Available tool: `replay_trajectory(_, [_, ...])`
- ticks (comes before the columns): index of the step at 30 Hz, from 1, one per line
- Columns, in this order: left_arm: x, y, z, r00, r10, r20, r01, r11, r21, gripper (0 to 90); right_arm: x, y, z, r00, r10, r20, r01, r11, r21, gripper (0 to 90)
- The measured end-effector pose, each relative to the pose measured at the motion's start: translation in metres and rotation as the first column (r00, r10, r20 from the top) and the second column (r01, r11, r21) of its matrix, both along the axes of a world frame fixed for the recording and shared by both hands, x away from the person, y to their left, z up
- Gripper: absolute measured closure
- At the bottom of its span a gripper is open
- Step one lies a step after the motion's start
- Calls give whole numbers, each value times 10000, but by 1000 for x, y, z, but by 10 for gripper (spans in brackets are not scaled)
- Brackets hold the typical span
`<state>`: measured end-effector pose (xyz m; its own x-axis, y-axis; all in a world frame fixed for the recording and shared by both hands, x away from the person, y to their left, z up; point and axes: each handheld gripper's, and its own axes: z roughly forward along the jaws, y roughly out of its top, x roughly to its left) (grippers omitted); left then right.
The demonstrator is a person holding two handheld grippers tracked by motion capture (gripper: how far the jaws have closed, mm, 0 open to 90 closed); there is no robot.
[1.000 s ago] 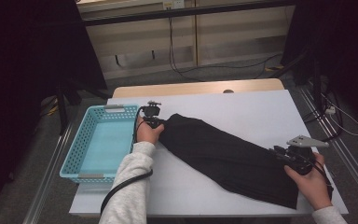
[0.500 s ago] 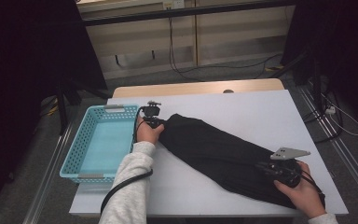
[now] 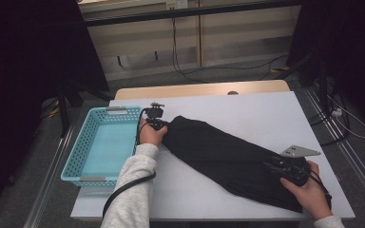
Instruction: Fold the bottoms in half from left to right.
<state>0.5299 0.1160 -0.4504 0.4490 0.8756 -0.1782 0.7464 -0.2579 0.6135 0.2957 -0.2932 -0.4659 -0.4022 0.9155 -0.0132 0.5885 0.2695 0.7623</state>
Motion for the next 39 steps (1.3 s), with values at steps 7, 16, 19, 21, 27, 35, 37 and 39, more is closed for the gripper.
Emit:
replay_trajectory(7, [0, 1, 0, 10000, -39, -1, 39, 10000, 10, 846, 2, -12, 6, 9955, -896, 307, 881, 9951, 459, 577])
replay_trajectory(16, [-1, 1, 0, 10000, -19, 34, 19, 10000, -37, 844, -17, 5, 8, 9992, 394, -70, -391, 9986, 349, 628])
replay_trajectory(19, [-1, 1, 0, 10000, -43, 23, 44, 10000, -59, 844, -19, 12, 6, 9976, 672, -153, -669, 9976, 169, 609])
replay_trajectory(21, [0, 1, -1, 10000, -30, 29, 30, 10000, -70, 844, -20, 15, 8, 9978, 664, 31, -665, 9978, 69, 597])
replay_trajectory(27, [0, 1, -1, 10000, -67, 19, 67, 10000, -45, 843, -22, 21, 6, 9921, 1252, -104, -1248, 9915, 363, 576])
replay_trajectory(35, [0, 0, 1, 9999, -38, -103, 39, 10000, 23, 847, -26, 32, 1, 9813, 1897, -334, -1886, 9815, 336, 880])
replay_trajectory(37, [1, 0, 1, 9999, -50, -132, 51, 10000, 48, 848, -27, 32, 2, 9780, 2033, -472, -2017, 9788, 367, 888])
replay_trajectory(39, [2, 0, 2, 9999, -59, -158, 60, 10000, 44, 848, -29, 30, 4, 9742, 2159, -650, -2132, 9759, 472, 890])
